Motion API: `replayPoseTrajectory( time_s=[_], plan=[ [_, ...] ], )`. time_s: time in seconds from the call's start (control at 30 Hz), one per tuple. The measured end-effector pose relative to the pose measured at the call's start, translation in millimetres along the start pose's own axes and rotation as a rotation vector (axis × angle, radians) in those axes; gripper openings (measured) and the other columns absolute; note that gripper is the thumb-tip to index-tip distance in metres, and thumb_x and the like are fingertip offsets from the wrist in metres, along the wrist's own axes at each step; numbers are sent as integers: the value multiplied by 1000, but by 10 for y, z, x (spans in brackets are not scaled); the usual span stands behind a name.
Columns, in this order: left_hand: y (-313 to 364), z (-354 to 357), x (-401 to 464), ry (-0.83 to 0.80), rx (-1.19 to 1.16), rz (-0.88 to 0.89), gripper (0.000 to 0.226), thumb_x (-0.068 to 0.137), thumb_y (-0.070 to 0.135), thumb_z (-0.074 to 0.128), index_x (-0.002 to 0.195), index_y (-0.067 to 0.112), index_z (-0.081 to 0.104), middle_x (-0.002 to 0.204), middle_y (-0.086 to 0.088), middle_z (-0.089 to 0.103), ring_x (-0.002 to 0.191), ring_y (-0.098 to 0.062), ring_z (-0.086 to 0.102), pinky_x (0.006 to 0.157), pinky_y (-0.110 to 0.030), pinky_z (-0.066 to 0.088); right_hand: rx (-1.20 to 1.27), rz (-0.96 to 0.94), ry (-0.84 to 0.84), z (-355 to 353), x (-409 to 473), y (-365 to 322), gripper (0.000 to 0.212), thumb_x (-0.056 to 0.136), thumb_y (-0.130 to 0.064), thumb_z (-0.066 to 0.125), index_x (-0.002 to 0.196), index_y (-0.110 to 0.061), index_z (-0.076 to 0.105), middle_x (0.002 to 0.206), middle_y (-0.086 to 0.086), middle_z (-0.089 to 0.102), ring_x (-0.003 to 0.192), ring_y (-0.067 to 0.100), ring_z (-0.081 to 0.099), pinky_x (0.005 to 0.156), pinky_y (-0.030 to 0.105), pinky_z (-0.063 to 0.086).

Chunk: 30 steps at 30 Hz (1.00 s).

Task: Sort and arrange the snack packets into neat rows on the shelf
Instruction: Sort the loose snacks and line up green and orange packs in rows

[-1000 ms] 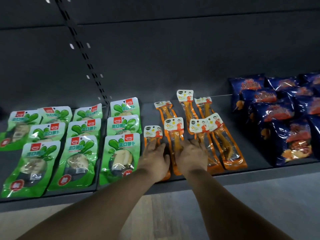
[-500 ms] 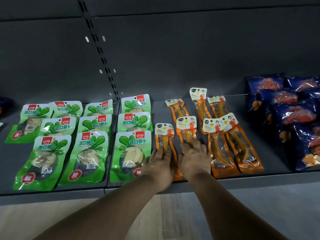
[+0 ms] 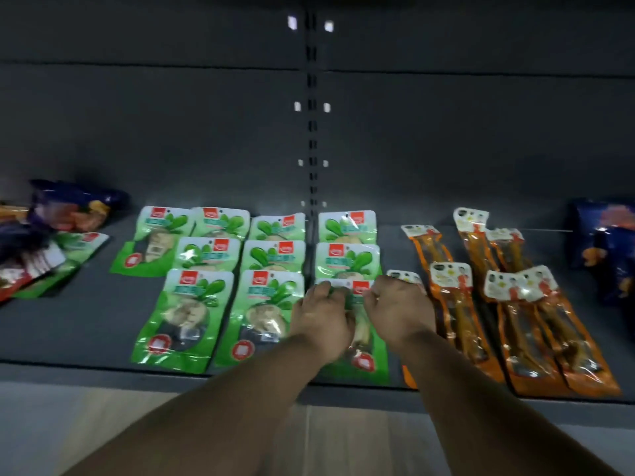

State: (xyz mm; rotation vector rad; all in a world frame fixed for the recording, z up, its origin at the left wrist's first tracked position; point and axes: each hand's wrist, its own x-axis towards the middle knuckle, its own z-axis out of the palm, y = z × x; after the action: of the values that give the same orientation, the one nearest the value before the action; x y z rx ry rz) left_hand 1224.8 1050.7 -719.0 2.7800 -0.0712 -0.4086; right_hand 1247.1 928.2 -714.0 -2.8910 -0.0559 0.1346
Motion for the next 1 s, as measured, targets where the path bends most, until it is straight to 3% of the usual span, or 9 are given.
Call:
replayPoseTrajectory(
  time_s=[0.13,0.37,0.57,0.7,0.8,0.87,0.9,1.0],
  plan=[
    [-650,-387,-48,107,-33,-149,42,98,35,37,133,15,46,137,-9,42,127,-28,40,103,-38,34,-42,-5,4,-18,115,-488,32,97,-38,41,108,-14,59,116,12,64,108,30,59,83,30,45],
    [-2310,-1022,-228,205,6,-478,45,96,35,40,136,13,43,141,-12,38,132,-29,35,102,-40,33,-2,-141,-27,279,202,-1780,32,97,-39,44,103,-14,64,110,11,66,103,30,59,79,29,45],
    [-3504,-1409,-351,247,-71,-610,44,97,33,39,133,10,44,138,-14,40,127,-32,41,101,-39,35,9,-223,-32,698,250,-2871,29,96,-39,45,101,-16,63,106,8,66,99,26,60,76,27,44],
    [-4128,-1675,-394,332,-580,-785,47,98,34,41,130,1,49,136,-19,49,126,-33,46,102,-36,36,1,-270,-57,967,263,-3521,32,95,-40,45,95,-13,63,101,11,68,95,28,62,75,28,45],
    [-4515,-1817,-480,454,-1352,-897,54,96,45,45,131,4,48,130,-16,55,118,-32,53,104,-37,39,-4,-295,-82,1096,256,-3867,31,95,-40,47,91,-14,62,99,10,68,95,28,62,70,27,41],
    [-4717,-1851,-518,466,-1800,-879,60,96,48,45,139,6,41,134,-14,53,124,-28,50,107,-36,34,9,-279,-102,1157,255,-3994,28,94,-41,47,85,-17,59,97,8,68,93,27,61,66,26,36],
    [-4806,-1839,-533,474,-1901,-882,60,95,48,46,138,6,42,132,-13,56,123,-25,51,105,-36,35,2,-271,-112,1182,253,-4024,27,94,-41,47,85,-18,59,97,7,68,92,26,61,66,25,36],
    [-4973,-1707,-472,520,-1949,-975,43,91,49,54,110,10,53,94,-5,65,87,-17,62,83,-31,44,-70,-257,-130,1205,237,-4036,28,96,-41,44,96,-19,61,102,4,67,95,23,61,71,26,38]
  ],
)
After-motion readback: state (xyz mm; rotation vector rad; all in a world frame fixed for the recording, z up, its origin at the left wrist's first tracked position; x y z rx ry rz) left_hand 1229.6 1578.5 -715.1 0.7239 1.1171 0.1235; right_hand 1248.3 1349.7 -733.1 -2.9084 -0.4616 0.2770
